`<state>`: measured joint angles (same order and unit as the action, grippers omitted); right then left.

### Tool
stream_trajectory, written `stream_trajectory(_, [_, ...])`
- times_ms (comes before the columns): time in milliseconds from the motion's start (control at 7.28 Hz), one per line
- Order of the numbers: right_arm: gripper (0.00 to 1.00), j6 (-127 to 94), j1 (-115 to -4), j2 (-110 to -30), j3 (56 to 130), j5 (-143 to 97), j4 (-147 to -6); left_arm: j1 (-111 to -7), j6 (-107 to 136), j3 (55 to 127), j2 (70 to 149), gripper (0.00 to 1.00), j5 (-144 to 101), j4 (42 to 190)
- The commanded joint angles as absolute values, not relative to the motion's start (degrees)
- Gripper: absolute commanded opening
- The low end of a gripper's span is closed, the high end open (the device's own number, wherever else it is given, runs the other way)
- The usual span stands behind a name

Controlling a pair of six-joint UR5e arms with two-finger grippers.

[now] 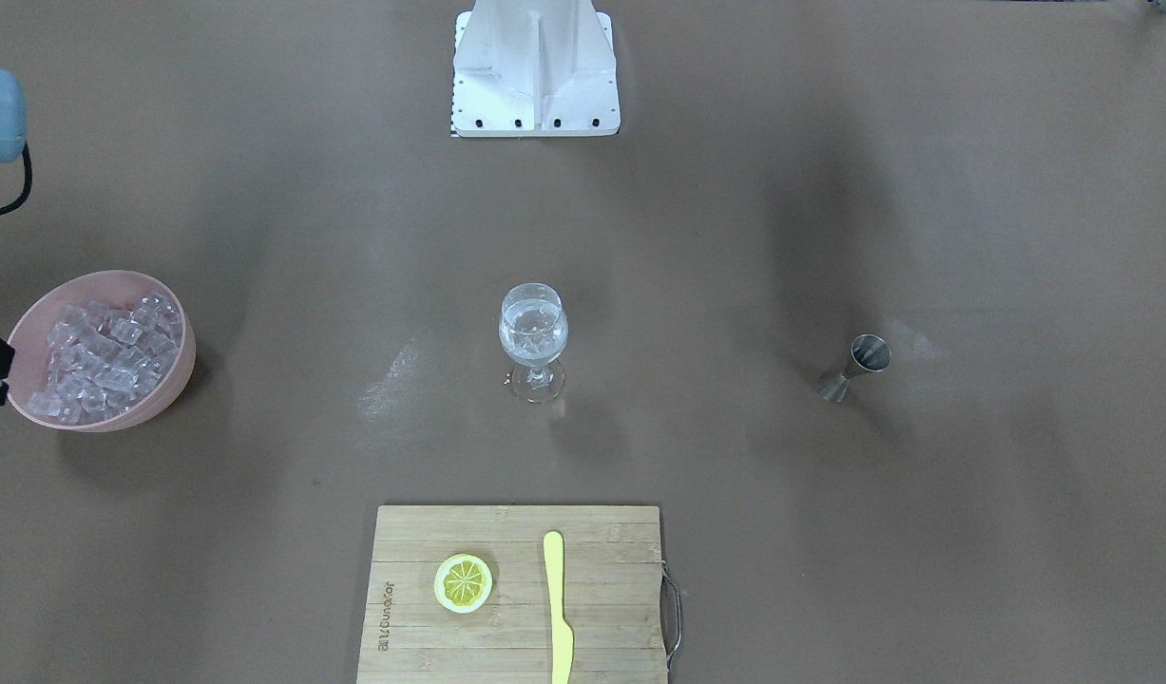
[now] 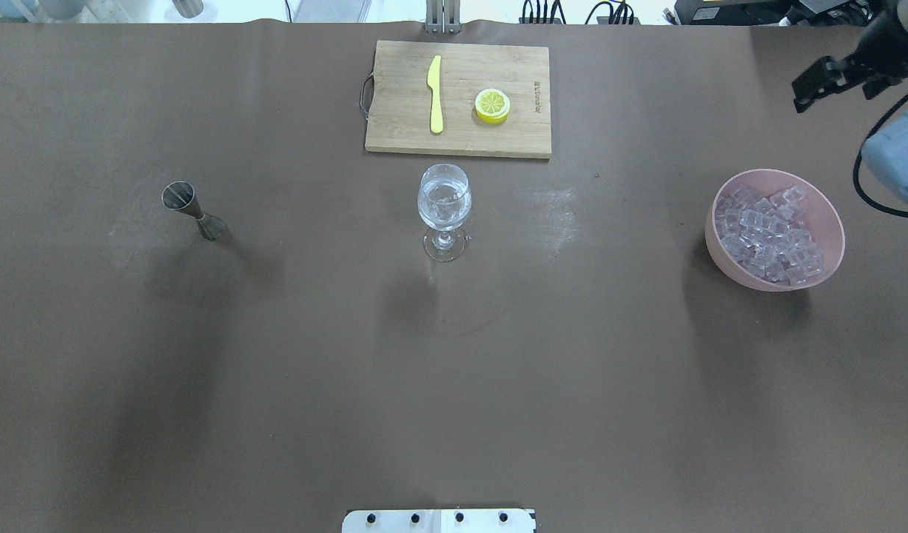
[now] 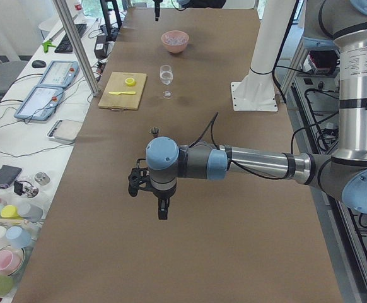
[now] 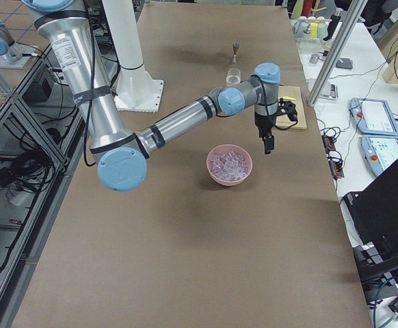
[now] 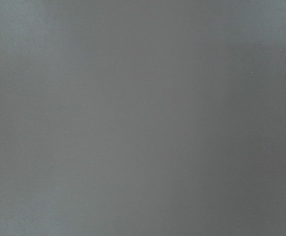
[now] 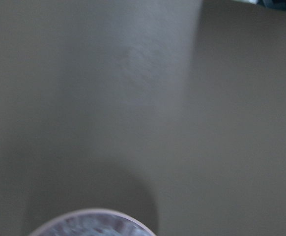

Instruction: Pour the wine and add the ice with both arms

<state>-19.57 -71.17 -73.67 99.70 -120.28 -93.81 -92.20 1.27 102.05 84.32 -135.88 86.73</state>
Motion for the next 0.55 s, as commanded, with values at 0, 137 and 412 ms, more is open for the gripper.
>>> stream_trajectory(0, [1.0,-7.0,-76.4,-84.1,98.9,-120.4,-93.3,-91.9,1.1,102.0,83.9,0.98,-135.9,86.8])
stream_trajectory(137, [1.0,-3.4,-78.0,-87.2,98.8,-120.5,-93.3,-92.0,1.0,102.0,83.8,0.98,-135.9,86.8])
stream_trajectory(412, [1.0,-3.4,-81.0,-93.5,98.9,-122.9,-93.3,-92.0,-4.5,102.0,83.6,0.98,-135.9,86.6])
